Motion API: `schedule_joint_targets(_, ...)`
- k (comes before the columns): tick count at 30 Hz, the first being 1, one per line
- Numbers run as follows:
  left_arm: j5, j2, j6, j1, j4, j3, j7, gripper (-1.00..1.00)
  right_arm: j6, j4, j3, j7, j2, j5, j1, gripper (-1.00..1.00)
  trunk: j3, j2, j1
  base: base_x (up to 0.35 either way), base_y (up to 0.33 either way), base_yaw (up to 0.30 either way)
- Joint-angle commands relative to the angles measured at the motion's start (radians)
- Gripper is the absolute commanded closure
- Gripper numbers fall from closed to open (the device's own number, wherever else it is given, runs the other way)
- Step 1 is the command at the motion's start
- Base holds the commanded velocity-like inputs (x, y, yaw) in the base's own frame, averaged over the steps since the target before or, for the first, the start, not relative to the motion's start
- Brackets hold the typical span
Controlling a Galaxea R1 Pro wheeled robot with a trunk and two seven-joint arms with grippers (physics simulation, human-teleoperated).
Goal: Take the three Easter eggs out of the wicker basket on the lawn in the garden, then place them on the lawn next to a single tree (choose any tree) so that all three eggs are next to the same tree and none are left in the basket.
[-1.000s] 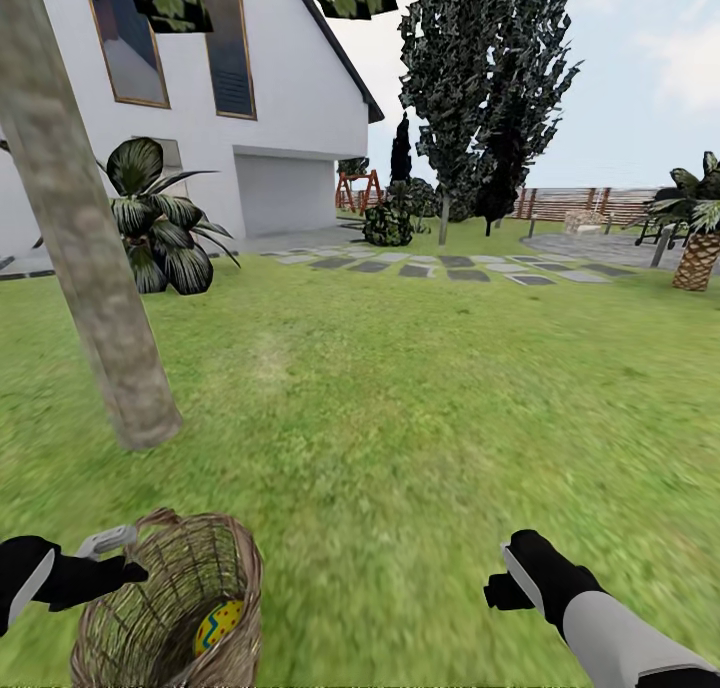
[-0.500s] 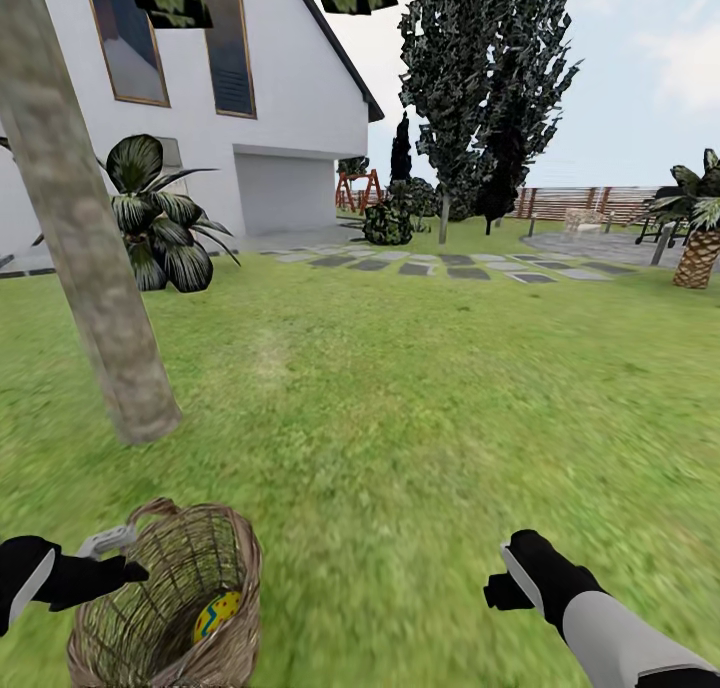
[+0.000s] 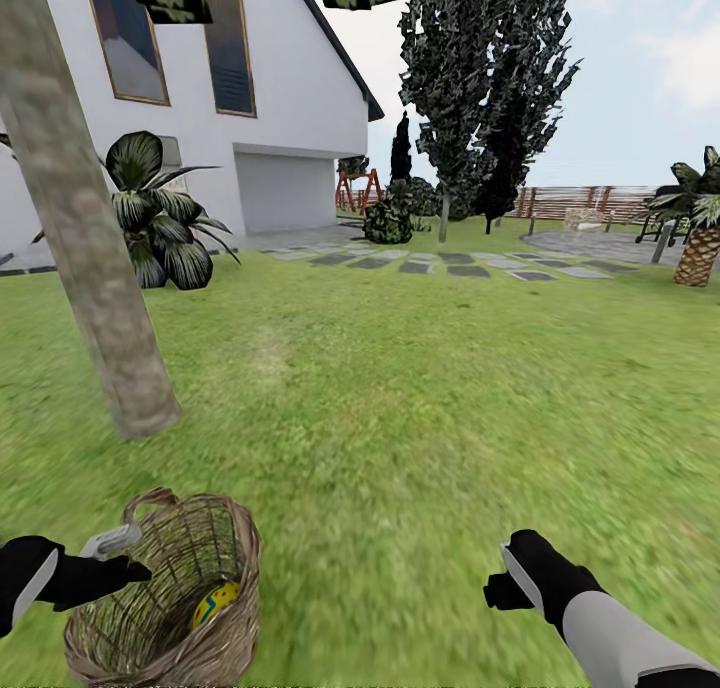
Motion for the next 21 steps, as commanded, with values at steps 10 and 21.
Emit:
schedule_joint_targets(10,0.006,-0.007,0.008,0.0,-0.001,0.003,0.001,-1.0,0.005,-0.001,0.007,-0.006,-0.001,-0.009,0.0,-1.0,-0.032,-0.071,0.038,0.0,0.0,0.0)
schedule_joint_targets(21,0.005,-0.025,0.008,0.0,-0.001,0.002,0.002,-1.0,0.005,-0.002,0.007,-0.006,-0.001,-0.009,0.0,-1.0,-0.042,-0.092,0.05,0.199,0.0,0.0)
